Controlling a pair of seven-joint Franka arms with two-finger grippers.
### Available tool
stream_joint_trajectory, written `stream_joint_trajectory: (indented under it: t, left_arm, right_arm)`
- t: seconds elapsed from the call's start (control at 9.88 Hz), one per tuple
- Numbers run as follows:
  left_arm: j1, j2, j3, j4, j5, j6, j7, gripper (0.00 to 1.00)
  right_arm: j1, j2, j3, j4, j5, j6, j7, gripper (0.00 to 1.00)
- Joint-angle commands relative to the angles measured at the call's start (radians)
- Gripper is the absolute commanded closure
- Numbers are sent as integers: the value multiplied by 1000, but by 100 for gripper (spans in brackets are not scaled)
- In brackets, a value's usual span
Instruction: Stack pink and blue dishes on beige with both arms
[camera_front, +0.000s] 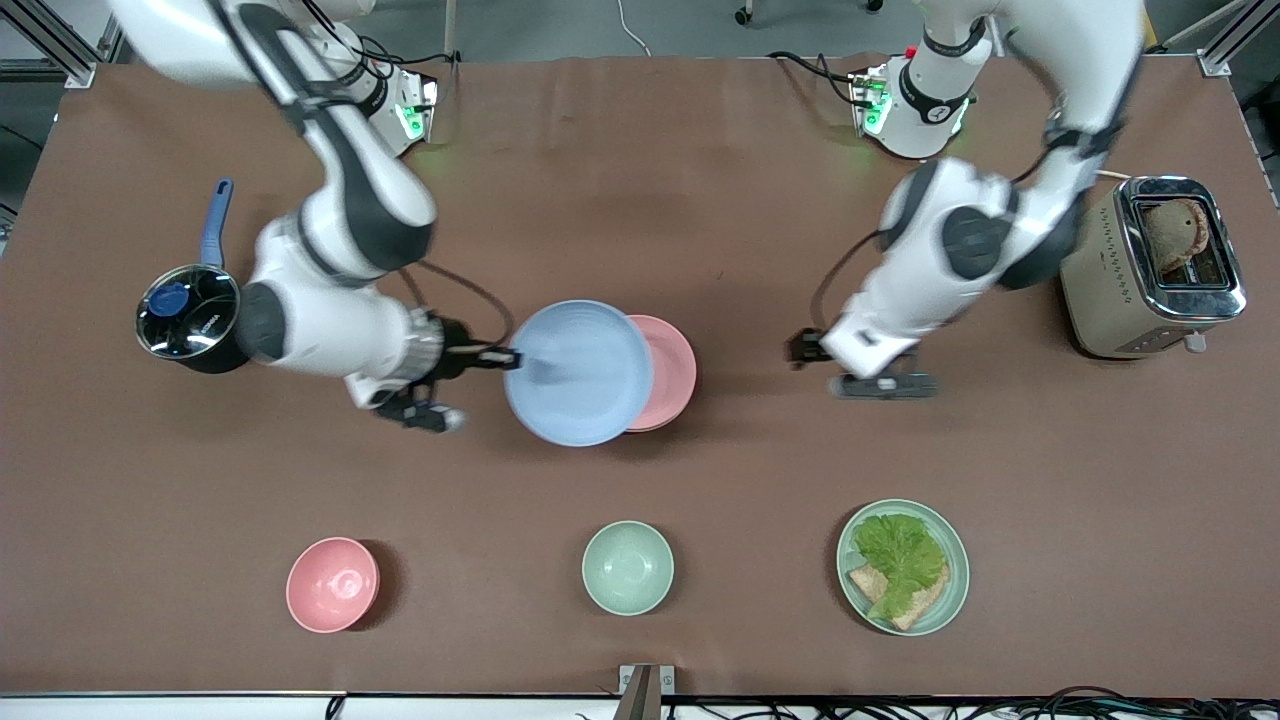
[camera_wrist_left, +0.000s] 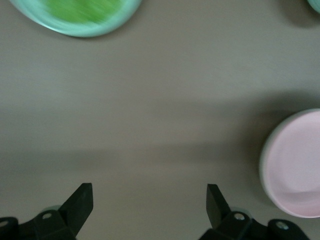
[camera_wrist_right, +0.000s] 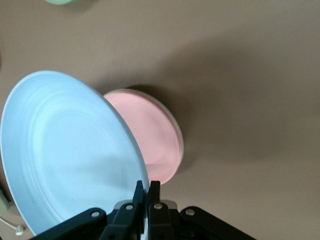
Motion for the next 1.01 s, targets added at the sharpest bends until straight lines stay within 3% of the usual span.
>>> stream_joint_trajectory:
  t: [0.0,0.2,0.41,0.51,0.71,0.91]
  left_arm:
    - [20,-67,80,63,15,-157,167,0]
    - [30,-120,144,189,18,-355,187,0]
    - [66,-222,152,202,23,-423,200,0]
    - [66,-227,166,268,24,-452,204,0]
    - [61,-171,179,493,24,-639,207,0]
    - [67,-160,183,560,27,-710,209,0]
  right_arm:
    - [42,-34,22,-164,-11,190,20,99]
    - [64,-11,24,-264,-11,353,49,98]
    - [79,45,45,-283,-9,453,169,99]
    - [79,49,45,-286,-9,458,181,99]
    - [91,67,45,-286,-14,479,181,98]
    - [104,81,45,-286,-14,498,179,98]
